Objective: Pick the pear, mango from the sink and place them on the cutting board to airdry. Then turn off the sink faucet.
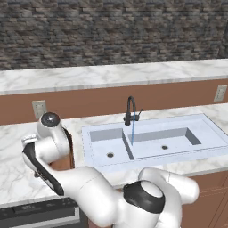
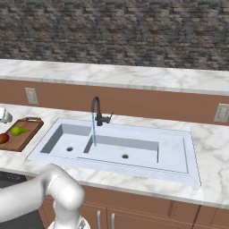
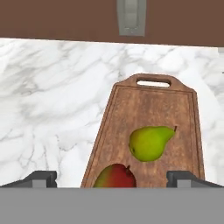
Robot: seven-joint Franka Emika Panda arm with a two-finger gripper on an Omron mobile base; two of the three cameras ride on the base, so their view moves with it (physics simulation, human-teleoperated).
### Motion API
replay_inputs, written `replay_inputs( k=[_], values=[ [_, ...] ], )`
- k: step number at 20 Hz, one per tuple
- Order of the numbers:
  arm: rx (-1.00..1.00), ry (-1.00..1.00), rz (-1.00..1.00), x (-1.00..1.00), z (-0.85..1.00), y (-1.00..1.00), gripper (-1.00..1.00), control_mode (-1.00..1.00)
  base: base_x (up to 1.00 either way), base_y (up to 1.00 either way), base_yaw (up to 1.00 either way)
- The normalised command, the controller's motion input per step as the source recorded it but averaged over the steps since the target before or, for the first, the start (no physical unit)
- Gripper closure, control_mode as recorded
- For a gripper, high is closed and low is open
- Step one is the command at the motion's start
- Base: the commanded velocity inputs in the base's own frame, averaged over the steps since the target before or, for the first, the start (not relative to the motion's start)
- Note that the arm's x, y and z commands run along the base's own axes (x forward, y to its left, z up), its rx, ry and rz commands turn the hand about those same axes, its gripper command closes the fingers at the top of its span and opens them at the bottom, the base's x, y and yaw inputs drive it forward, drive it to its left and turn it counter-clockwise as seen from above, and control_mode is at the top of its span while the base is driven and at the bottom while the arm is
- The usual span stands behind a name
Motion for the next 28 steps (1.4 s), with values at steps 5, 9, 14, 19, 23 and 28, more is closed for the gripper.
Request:
replay_inputs(
  k=[5, 9, 14, 19, 23, 28],
  values=[
    [0.0, -0.19, 0.02, -0.67, 0.09, -0.26, -1.0, -1.0, 0.0, 0.0, 0.0],
    [0.04, -0.09, 0.0, -0.4, 0.57, -0.44, -1.0, -1.0, 0.0, 0.0, 0.0],
    [0.1, -0.01, 0.0, -0.23, 0.93, -0.39, -1.0, -1.0, 0.0, 0.0, 0.0],
    [0.11, 0.03, 0.0, -0.37, 0.7, -0.28, -1.0, -1.0, 0.0, 0.0, 0.0],
    [0.02, -0.01, 0.0, -0.75, 0.12, -0.22, -1.0, -1.0, 0.0, 0.0, 0.0],
    [0.03, -0.02, 0.0, -0.77, 0.1, -0.33, -1.0, -1.0, 0.0, 0.0, 0.0]
  ],
)
